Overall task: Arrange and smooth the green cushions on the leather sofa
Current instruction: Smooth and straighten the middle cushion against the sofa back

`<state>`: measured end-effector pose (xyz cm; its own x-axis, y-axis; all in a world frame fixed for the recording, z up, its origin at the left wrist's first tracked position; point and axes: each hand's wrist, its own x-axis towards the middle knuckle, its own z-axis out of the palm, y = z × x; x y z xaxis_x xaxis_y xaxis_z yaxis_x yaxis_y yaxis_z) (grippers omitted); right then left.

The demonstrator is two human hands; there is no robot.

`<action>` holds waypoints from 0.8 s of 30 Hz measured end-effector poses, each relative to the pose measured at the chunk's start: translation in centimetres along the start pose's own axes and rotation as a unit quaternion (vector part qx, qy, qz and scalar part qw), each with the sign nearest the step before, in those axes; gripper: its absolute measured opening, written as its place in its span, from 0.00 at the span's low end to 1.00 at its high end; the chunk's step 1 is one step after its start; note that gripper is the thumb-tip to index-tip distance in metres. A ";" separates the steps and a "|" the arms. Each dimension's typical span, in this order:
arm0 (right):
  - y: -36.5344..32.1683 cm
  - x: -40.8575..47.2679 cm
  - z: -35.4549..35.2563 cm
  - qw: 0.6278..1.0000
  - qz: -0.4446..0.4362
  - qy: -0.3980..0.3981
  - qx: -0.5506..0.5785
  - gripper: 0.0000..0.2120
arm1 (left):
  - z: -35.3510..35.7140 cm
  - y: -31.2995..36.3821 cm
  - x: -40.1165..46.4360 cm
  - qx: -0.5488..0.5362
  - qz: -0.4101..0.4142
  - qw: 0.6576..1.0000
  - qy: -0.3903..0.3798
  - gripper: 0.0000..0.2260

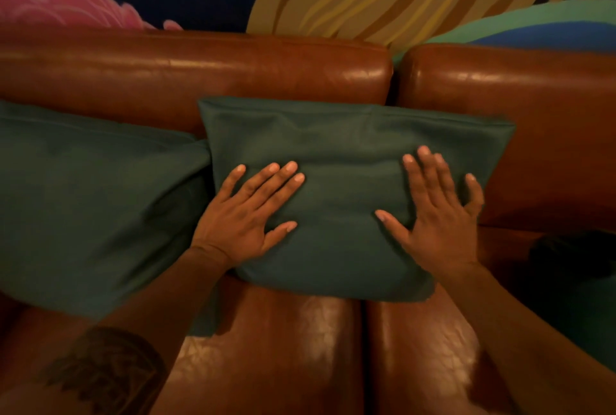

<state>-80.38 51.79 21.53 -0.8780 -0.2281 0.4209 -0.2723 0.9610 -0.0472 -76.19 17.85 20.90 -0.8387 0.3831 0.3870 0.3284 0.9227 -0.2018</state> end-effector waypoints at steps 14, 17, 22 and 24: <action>0.6 -3.9 -1.5 0.839 0.356 -0.043 0.409 0.68 | -4.7 3.1 -1.9 -0.149 -0.228 0.962 0.020 0.43; 0.7 -4.4 -0.7 0.818 0.373 -0.056 0.435 0.61 | -5.2 5.2 -3.3 -0.329 -0.396 0.857 0.028 0.52; -0.5 -3.5 -1.1 0.802 0.379 -0.056 0.458 0.41 | -4.7 6.5 -1.6 -0.396 -0.414 0.819 0.009 0.49; -0.7 -3.7 -1.8 0.806 0.383 -0.062 0.447 0.38 | -5.3 6.9 -1.7 -0.399 -0.414 0.818 0.014 0.47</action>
<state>-76.20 52.25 21.64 -0.9411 0.3110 -0.1324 0.2411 0.3430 -0.9079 -70.24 23.76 23.60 -0.9107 -0.3963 0.1167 -0.1585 0.5961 0.7871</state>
